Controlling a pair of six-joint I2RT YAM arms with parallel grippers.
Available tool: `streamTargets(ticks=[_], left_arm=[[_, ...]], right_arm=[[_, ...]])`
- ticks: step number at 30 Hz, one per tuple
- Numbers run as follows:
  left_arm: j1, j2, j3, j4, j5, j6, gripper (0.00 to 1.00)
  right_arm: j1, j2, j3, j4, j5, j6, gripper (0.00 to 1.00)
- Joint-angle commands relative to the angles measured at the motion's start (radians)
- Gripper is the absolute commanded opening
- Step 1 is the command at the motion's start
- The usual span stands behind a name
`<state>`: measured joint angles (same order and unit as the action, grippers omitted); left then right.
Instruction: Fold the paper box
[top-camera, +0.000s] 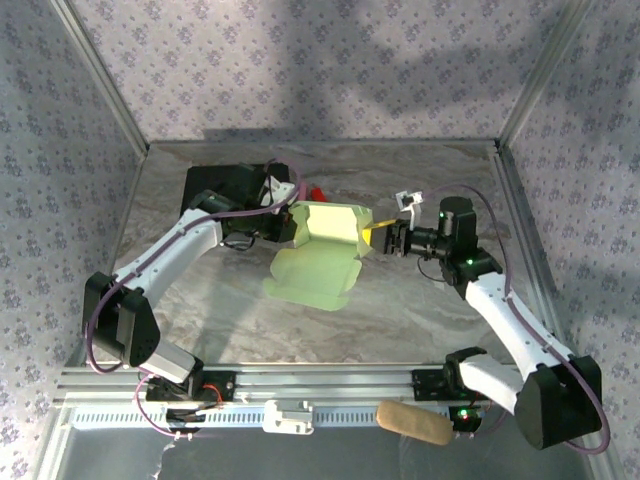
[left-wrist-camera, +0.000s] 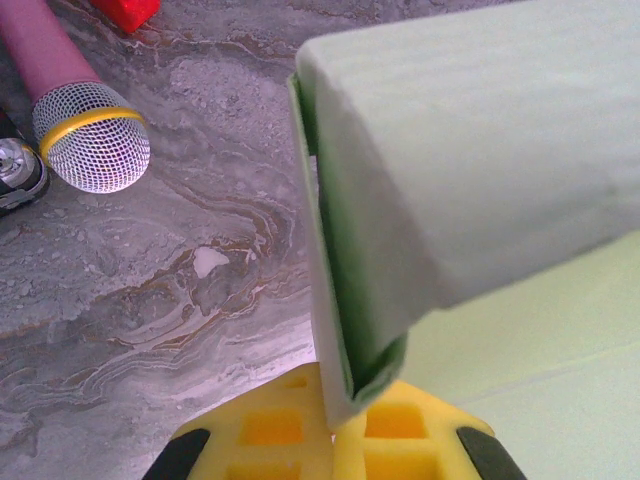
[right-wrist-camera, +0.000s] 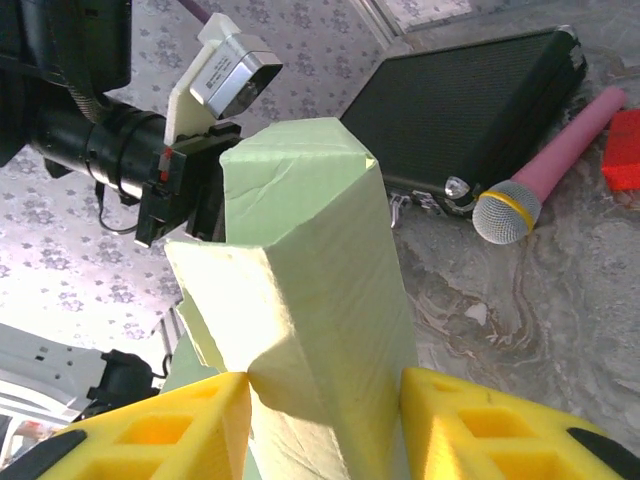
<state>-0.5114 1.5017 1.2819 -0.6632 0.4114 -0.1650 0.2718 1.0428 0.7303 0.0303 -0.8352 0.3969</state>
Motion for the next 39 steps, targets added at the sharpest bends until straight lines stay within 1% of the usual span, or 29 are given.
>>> streamTargets(ticks=[1, 10, 17, 22, 27, 32, 35, 38, 39], left_arm=[[-0.005, -0.007, 0.045, -0.009, 0.026, 0.005, 0.0], [-0.044, -0.006, 0.058, -0.041, -0.054, -0.01, 0.0], [-0.081, -0.005, 0.073, -0.049, -0.111, -0.018, 0.0], [-0.1, -0.011, 0.079, -0.06, -0.146, -0.021, 0.0], [-0.111, -0.018, 0.082, -0.067, -0.163, -0.018, 0.0], [-0.12, -0.019, 0.085, -0.07, -0.17, -0.017, 0.0], [-0.127, -0.02, 0.091, -0.076, -0.179, -0.016, 0.0], [-0.131, -0.024, 0.096, -0.082, -0.187, -0.018, 0.0], [-0.134, -0.023, 0.096, -0.083, -0.19, -0.019, 0.0]], right_arm=[[0.036, -0.01, 0.054, -0.07, 0.084, -0.059, 0.42], [0.145, -0.002, 0.138, -0.216, 0.274, -0.152, 0.43], [0.198, 0.029, 0.191, -0.286, 0.403, -0.18, 0.42], [0.254, 0.061, 0.232, -0.336, 0.565, -0.193, 0.36], [0.32, 0.089, 0.256, -0.346, 0.695, -0.191, 0.31], [0.37, 0.144, 0.296, -0.364, 0.803, -0.185, 0.24], [0.401, 0.177, 0.319, -0.374, 0.877, -0.163, 0.19], [0.447, 0.216, 0.35, -0.399, 0.986, -0.142, 0.15], [0.465, 0.229, 0.363, -0.414, 1.04, -0.129, 0.13]])
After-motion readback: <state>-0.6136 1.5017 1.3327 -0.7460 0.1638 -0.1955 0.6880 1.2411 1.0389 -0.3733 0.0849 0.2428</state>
